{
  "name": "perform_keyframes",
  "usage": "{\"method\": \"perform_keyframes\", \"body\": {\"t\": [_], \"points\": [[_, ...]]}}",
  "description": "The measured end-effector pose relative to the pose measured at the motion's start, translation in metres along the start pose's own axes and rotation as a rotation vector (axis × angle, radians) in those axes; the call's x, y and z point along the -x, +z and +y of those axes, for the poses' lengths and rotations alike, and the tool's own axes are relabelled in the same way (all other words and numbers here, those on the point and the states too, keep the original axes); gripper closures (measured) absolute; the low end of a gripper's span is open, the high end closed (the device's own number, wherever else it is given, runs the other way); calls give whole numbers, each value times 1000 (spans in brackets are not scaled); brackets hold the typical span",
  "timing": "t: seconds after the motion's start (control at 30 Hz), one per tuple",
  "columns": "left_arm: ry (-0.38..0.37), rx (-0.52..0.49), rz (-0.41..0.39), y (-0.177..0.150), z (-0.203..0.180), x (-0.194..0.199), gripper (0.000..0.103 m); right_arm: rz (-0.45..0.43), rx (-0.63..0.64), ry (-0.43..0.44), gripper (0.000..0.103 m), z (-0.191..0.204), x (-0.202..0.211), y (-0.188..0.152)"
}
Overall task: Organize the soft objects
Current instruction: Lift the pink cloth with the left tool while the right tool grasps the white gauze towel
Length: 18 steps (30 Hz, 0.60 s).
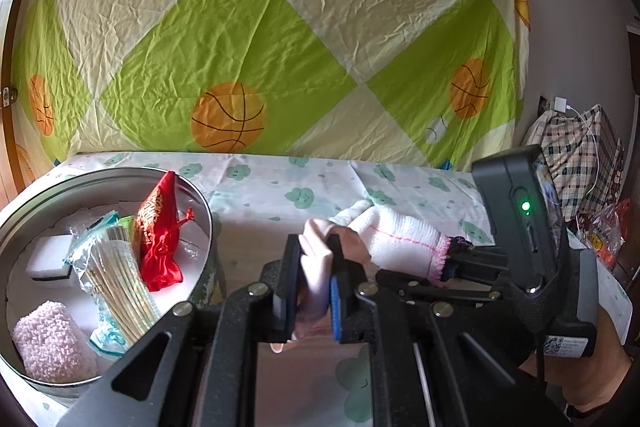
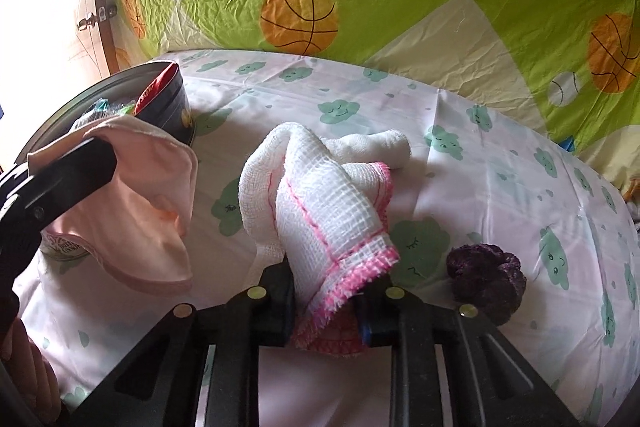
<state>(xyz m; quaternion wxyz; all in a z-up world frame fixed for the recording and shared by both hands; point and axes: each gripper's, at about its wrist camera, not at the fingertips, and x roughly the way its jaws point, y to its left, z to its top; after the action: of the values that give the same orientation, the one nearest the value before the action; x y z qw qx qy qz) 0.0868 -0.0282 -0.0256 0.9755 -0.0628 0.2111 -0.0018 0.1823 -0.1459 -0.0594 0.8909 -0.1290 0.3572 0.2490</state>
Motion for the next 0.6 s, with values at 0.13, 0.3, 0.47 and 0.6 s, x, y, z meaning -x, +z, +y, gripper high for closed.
{"method": "perform_keyframes", "body": {"t": [0.13,0.3,0.47,0.6], "points": [[2,-19,-12,0,-5,2,93,-82,-16,-7,79,-4,16,-1],[4,-50,-38,0,-11,7,93,-194,-67,-27,79,-14,37,-6],[-7,-75,-64,0,-16,13,93,-287,-136,-40,79,-25,53,-11],[-15,-84,-78,0,-18,16,93,-353,-145,-52,79,-25,65,-15]]}}
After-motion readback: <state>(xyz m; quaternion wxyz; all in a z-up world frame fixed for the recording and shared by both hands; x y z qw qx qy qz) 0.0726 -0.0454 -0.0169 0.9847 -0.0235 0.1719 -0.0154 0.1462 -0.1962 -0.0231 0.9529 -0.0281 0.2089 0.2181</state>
